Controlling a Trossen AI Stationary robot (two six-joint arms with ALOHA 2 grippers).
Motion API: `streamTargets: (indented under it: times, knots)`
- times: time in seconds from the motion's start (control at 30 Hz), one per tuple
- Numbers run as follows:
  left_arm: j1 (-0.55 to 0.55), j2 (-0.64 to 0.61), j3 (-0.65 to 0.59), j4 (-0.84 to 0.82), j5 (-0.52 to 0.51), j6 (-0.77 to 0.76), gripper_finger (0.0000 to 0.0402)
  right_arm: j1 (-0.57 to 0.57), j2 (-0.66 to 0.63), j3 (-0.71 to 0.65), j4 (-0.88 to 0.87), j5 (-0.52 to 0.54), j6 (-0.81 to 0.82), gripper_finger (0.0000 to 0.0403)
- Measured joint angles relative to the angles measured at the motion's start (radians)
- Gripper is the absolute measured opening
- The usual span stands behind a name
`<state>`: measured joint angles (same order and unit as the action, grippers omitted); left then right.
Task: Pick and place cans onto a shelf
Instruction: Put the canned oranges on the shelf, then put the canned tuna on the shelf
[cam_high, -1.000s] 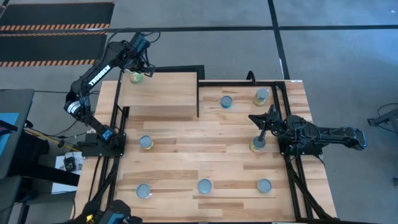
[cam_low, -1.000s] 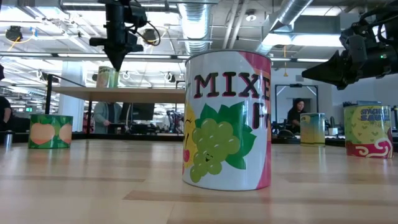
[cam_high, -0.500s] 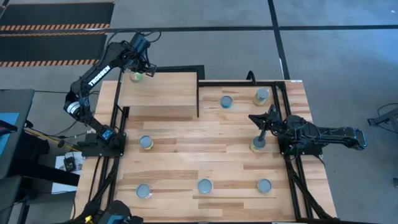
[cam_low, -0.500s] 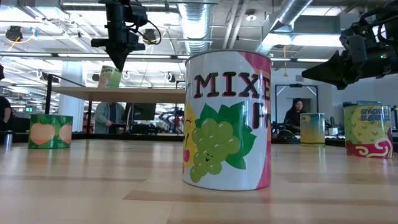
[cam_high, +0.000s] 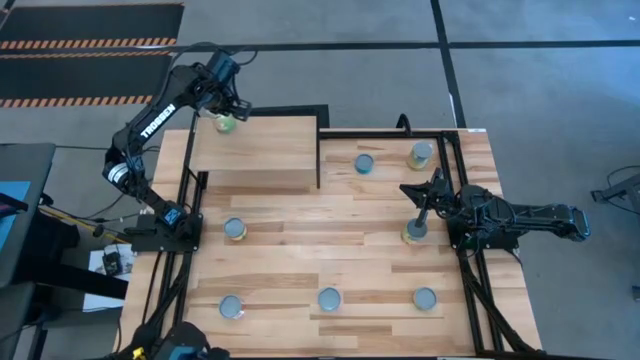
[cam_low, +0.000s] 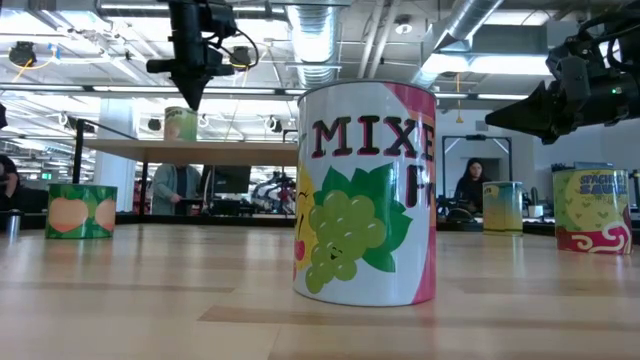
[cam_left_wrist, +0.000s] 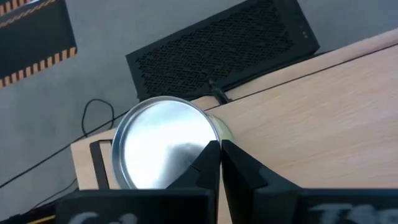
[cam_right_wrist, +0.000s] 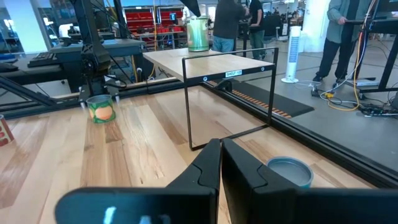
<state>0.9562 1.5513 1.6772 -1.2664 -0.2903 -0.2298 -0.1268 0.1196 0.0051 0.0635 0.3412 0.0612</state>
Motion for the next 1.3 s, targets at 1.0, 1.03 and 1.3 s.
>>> streamTargets:
  times: [1.0, 1.03, 1.3]
  knots:
    - [-0.007, -0.040, 0.000, -0.003, 0.008, 0.049, 0.0119, 0.000, 0.000, 0.000, 0.000, 0.000, 0.000, 0.0040]
    - [-0.008, -0.052, 0.000, 0.005, 0.008, 0.053, 0.0123, 0.000, 0.000, 0.000, 0.000, 0.000, 0.000, 0.0040]
    - [-0.161, -0.232, -0.052, 0.149, 0.017, 0.152, 0.0113, 0.000, 0.000, 0.000, 0.000, 0.000, 0.000, 0.0040]
